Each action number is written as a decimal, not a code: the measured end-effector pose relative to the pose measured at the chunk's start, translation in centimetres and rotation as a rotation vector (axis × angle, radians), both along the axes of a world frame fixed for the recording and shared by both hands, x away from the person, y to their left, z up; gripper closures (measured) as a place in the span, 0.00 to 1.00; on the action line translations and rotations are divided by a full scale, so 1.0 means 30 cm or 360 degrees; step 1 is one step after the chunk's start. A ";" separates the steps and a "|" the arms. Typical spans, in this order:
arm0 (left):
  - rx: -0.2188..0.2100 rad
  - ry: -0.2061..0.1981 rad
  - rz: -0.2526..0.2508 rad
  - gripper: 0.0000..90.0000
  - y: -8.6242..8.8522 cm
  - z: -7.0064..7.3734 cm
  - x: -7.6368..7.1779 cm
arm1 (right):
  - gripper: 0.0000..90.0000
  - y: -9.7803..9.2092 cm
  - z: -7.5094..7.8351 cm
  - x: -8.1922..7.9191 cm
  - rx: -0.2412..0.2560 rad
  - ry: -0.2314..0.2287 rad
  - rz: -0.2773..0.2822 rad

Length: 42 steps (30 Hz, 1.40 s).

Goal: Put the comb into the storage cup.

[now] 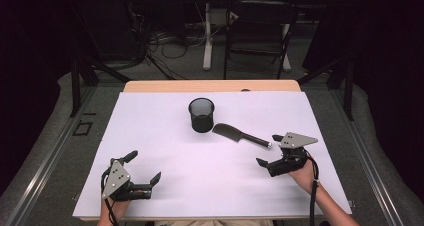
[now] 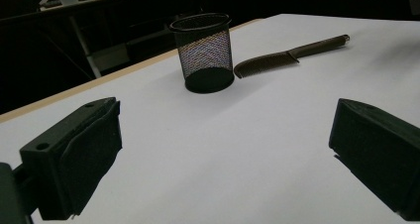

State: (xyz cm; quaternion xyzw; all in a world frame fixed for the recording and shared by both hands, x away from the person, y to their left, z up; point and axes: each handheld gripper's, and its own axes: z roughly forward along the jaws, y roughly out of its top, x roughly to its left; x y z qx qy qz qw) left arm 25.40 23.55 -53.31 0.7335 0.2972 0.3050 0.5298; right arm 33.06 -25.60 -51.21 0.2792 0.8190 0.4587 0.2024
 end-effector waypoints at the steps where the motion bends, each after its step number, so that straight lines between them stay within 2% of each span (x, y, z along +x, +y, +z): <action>1: -0.0003 0.0003 0.0000 0.00 -0.001 -0.001 0.000 | 0.00 0.005 0.002 0.009 -0.0005 0.0006 0.0004; 18: -0.0003 0.0009 0.0001 0.00 -0.001 -0.002 0.003 | 0.00 0.030 0.016 0.057 -0.0093 0.0031 0.0042; 28: 0.0001 0.0008 0.0004 0.00 -0.002 -0.002 0.003 | 0.00 0.077 0.033 0.120 -0.0172 0.0098 0.0123; 42: 0.0002 0.0006 0.0004 0.00 0.000 -0.002 0.005 | 0.00 0.105 0.036 0.192 -0.0278 0.0183 0.0149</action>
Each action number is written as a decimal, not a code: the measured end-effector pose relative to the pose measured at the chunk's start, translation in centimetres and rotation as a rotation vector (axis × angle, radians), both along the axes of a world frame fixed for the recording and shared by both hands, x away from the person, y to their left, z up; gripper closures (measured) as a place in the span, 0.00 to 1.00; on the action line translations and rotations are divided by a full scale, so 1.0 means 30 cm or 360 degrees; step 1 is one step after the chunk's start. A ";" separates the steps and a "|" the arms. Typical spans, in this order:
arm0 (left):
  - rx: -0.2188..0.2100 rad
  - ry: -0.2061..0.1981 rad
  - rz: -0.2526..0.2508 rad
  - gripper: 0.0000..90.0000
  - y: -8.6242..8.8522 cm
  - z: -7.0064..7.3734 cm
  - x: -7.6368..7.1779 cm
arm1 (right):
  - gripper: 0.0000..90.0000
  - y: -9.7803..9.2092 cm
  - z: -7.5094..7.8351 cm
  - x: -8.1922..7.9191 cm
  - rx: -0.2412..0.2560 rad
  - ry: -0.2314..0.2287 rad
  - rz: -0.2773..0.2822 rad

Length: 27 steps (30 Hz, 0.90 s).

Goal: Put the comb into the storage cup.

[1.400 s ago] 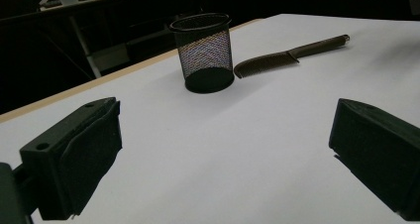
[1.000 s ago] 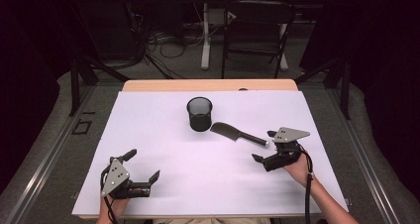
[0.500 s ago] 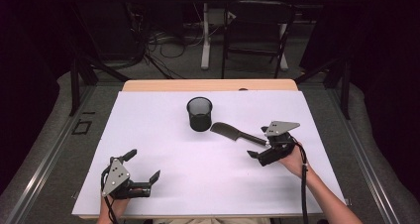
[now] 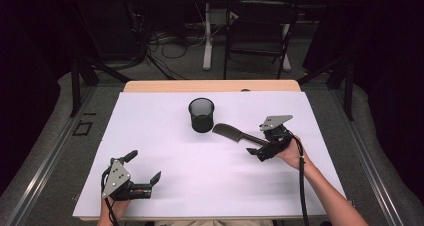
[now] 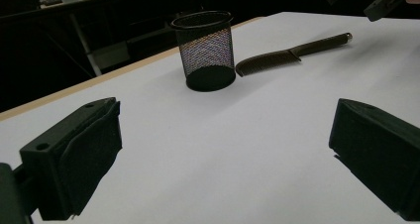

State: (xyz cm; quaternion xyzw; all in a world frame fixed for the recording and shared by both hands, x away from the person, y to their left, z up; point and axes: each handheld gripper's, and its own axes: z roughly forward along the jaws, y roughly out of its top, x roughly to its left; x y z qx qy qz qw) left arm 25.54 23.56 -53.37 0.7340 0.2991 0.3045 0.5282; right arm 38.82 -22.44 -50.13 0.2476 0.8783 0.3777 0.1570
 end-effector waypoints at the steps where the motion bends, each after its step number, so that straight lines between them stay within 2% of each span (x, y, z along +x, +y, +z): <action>1: 0.0002 -0.0001 0.0001 0.00 0.000 0.000 0.000 | 0.00 0.001 0.002 0.003 -0.0002 0.0008 -0.0005; 11: 0.0003 0.0001 0.0008 0.00 0.001 0.000 0.000 | 0.00 0.017 0.008 0.055 -0.0086 0.0067 0.0019; 15: 0.0007 0.0009 0.0005 0.00 -0.002 -0.003 0.005 | 0.00 0.026 0.007 0.083 -0.0148 0.0103 0.0024; 22: 0.0005 0.0003 0.0005 0.00 -0.001 -0.002 0.001 | 0.00 0.041 0.013 0.104 -0.0196 0.0132 0.0022; 27: 0.0001 0.0008 -0.0005 0.00 -0.001 -0.004 0.006 | 0.00 0.058 0.012 0.129 -0.0266 0.0142 0.0034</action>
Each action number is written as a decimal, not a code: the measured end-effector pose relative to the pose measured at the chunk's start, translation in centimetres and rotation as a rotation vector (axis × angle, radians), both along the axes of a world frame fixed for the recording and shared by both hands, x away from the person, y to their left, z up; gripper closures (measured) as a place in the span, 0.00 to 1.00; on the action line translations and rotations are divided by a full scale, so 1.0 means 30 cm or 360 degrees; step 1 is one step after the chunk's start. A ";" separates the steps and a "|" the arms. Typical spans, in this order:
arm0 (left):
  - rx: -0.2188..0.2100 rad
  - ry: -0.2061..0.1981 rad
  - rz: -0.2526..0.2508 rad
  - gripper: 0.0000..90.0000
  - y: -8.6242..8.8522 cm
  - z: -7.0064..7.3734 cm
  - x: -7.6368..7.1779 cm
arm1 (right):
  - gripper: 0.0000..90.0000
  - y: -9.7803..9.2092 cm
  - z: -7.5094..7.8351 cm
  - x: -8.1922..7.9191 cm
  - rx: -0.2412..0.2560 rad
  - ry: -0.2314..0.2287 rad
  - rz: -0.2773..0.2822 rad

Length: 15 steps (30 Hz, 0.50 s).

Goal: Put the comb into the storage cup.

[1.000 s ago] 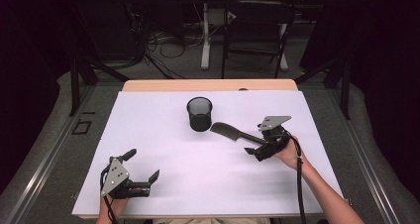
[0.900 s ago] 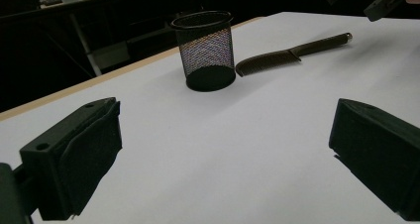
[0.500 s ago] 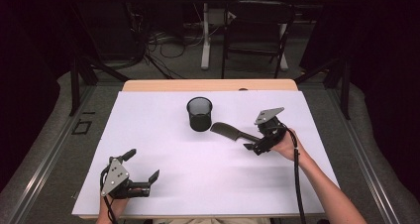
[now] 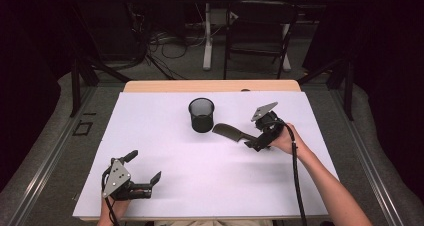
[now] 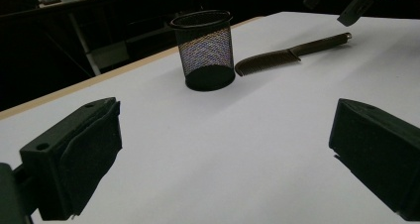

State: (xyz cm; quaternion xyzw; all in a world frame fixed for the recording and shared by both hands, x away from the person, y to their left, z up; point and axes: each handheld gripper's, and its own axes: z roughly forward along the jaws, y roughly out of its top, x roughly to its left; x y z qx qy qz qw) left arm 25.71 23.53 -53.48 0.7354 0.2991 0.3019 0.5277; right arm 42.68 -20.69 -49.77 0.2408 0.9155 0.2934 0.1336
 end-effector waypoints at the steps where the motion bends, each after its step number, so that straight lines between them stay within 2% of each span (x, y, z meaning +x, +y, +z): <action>1: 0.0001 0.0002 -0.0002 0.00 0.000 0.000 0.001 | 0.00 0.008 -0.005 0.010 -0.0013 0.0016 0.0005; 15: 0.0005 0.0000 0.0004 0.00 -0.002 0.001 -0.002 | 0.00 0.047 -0.018 0.059 -0.0161 0.0073 0.0044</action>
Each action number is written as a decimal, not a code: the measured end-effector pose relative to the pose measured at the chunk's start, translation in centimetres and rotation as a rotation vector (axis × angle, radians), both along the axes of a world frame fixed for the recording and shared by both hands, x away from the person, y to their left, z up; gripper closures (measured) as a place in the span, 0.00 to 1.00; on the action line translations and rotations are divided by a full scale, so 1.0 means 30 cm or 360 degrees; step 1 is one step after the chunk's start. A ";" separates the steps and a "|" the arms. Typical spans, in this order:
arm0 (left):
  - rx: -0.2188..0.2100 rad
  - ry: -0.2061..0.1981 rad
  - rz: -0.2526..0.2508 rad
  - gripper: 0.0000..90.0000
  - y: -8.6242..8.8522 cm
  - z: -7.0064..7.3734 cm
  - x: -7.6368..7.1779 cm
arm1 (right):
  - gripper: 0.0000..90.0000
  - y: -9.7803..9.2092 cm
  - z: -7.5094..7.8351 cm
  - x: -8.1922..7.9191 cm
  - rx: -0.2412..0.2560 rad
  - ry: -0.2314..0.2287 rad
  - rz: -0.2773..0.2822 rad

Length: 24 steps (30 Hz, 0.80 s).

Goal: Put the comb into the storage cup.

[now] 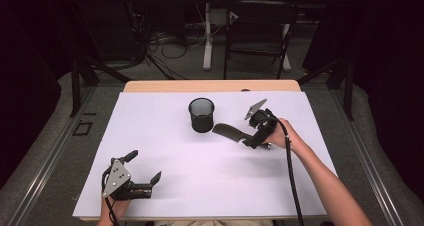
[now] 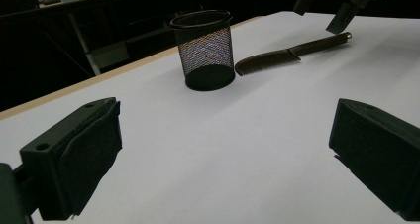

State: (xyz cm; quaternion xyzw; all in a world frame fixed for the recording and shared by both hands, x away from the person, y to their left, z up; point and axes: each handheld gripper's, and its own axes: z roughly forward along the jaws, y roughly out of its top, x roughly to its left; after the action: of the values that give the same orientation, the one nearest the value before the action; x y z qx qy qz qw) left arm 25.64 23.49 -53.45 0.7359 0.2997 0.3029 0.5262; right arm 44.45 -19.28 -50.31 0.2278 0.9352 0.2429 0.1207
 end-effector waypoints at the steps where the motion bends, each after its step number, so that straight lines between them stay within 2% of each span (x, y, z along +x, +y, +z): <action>1: 0.0004 -0.0001 -0.0003 0.00 -0.001 0.000 0.000 | 0.00 0.003 -0.002 0.000 -0.0002 0.0010 -0.0013; 3: 0.0005 -0.0001 -0.0006 0.00 -0.001 -0.001 0.000 | 0.00 0.010 -0.007 0.007 -0.0014 -0.0017 -0.0001; 6: -0.0002 0.0004 -0.0003 0.00 0.001 -0.003 0.003 | 0.00 0.023 -0.014 0.014 -0.0067 -0.0018 -0.0002; 9: -0.0004 0.0005 -0.0005 0.00 0.000 -0.002 0.002 | 0.06 0.033 -0.011 0.020 -0.0108 -0.0015 0.0010; 12: 0.0003 0.0002 -0.0009 0.00 -0.001 -0.001 0.000 | 0.16 0.044 -0.005 0.022 -0.0149 -0.0016 0.0034; 18: -0.0003 0.0006 -0.0009 0.00 0.000 -0.003 0.003 | 0.29 0.058 -0.002 0.031 -0.0238 0.0008 0.0061; 23: -0.0002 0.0005 -0.0004 0.00 0.002 -0.002 0.003 | 0.45 0.065 -0.003 0.038 -0.0284 0.0038 0.0077; 24: -0.0003 0.0006 -0.0006 0.00 0.001 -0.003 0.003 | 0.51 0.070 -0.006 0.039 -0.0324 0.0051 0.0071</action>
State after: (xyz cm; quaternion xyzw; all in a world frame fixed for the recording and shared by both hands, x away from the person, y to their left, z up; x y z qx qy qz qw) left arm 25.72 23.52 -53.52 0.7364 0.2996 0.3002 0.5270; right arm 45.63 -17.17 -50.49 0.1973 0.9617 0.1456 0.1228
